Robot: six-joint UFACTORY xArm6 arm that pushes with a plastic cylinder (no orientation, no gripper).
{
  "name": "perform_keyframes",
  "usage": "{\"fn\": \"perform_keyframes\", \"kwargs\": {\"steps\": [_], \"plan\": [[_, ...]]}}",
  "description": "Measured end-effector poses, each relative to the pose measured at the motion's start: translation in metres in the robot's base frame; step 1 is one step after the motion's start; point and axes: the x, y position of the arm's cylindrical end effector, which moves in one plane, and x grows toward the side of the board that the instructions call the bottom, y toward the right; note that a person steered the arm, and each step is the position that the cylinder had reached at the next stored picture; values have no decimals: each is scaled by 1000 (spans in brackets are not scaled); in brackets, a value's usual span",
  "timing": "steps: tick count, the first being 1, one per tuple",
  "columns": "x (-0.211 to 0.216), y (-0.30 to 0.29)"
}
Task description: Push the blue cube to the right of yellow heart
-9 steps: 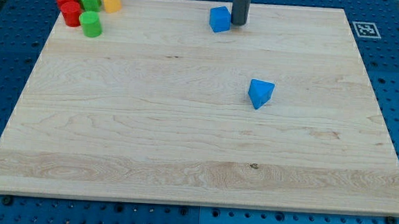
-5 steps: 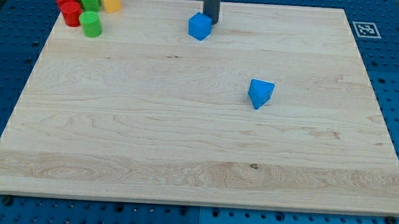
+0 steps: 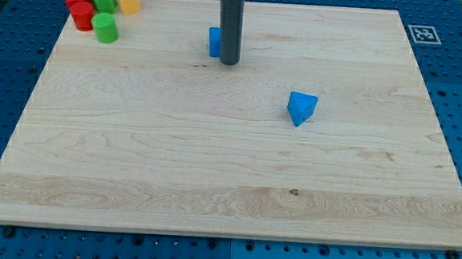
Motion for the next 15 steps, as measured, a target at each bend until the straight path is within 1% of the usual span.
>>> {"fn": "perform_keyframes", "kwargs": {"steps": [2, 3, 4, 5, 7, 12, 13, 14, 15], "plan": [[-43, -15], [-53, -15], [-48, -9], [-46, 10], [-66, 11], [-67, -81], [-54, -78], [-37, -54], [-44, -38]]}}
